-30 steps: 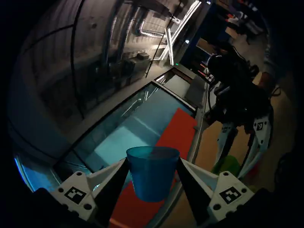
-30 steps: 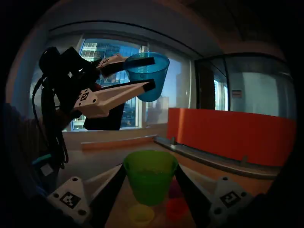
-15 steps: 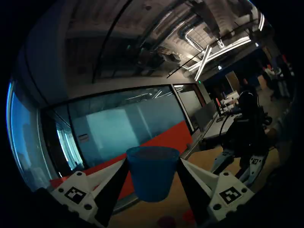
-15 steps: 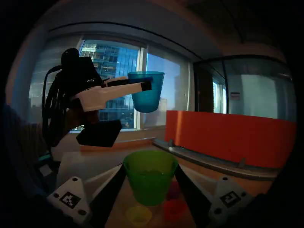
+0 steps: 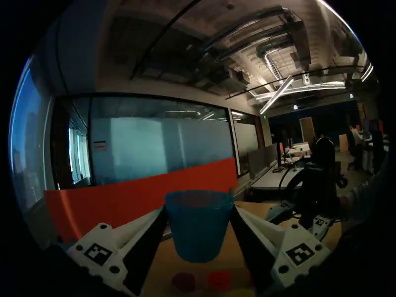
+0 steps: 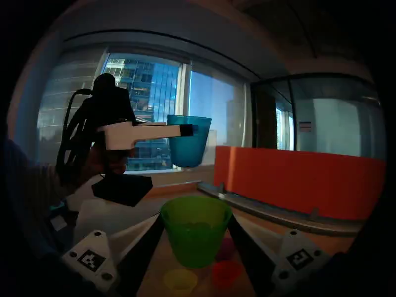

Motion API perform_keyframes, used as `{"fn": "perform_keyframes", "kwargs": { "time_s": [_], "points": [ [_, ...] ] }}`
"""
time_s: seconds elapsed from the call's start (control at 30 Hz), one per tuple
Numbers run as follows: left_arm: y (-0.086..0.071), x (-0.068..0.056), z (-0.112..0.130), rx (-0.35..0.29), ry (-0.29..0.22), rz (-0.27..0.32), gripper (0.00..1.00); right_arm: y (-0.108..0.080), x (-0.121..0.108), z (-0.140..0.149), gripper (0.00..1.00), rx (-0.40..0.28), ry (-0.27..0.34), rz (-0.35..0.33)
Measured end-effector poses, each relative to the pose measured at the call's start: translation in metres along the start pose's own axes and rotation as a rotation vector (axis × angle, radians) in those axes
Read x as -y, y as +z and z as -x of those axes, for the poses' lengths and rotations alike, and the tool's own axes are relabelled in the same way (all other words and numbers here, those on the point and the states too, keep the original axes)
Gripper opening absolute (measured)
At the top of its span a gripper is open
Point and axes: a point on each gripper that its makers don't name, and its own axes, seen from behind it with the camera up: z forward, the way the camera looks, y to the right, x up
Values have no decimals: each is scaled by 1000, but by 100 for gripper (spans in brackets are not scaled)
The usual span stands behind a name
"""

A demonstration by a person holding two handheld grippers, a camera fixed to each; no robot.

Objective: Pour water

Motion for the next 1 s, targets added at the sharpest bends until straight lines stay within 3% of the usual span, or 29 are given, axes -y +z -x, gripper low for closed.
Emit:
{"fn": "perform_keyframes", "kwargs": {
  "time_s": [0.6, 1.0],
  "points": [
    [-1, 1, 26, 101, -55, 19, 86, -3, -5, 1, 91, 11, 12, 3],
    [-20, 7, 72, 188, -62, 14, 86, -22, -11, 12, 91, 81, -8, 8]
  ]
}}
